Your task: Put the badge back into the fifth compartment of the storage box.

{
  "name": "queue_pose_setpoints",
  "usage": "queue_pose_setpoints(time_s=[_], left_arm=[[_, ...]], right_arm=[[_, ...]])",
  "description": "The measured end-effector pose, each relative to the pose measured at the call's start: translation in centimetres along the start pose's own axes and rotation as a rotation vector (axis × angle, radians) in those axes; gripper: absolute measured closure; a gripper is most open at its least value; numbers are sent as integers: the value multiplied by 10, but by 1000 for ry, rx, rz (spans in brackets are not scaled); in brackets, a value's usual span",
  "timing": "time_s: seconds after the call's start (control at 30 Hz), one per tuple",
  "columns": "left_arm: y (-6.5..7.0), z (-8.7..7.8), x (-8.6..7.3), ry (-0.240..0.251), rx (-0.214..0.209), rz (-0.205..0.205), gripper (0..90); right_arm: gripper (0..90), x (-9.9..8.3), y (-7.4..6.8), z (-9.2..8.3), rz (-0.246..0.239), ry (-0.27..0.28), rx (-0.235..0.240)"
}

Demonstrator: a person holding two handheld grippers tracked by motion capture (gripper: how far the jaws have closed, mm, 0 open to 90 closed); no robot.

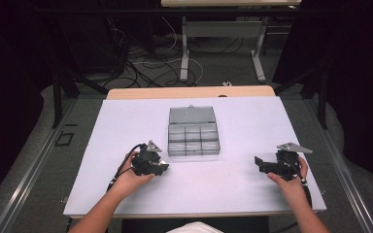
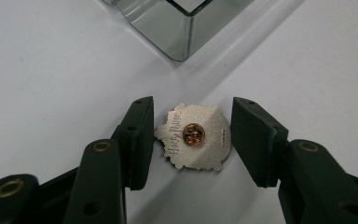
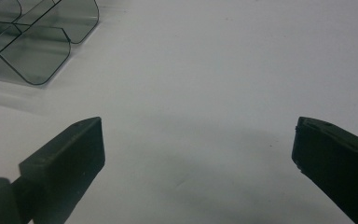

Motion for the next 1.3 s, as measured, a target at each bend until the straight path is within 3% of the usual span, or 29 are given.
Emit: queue_pose_setpoints(time_s=[1.3], left_arm=[[-11, -11, 8, 78, 28, -67, 508]], right_arm=[[23, 1, 0, -1, -9, 2, 3]])
Point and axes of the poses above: each handheld gripper's, and its own axes: z roughly forward along the jaws, x roughly out of its top, y roughly to its right, the point moved 10 cm from there along z, roughly forward along the jaws, and after that the axes turned 4 degrees about y, right-handed, at the moved point
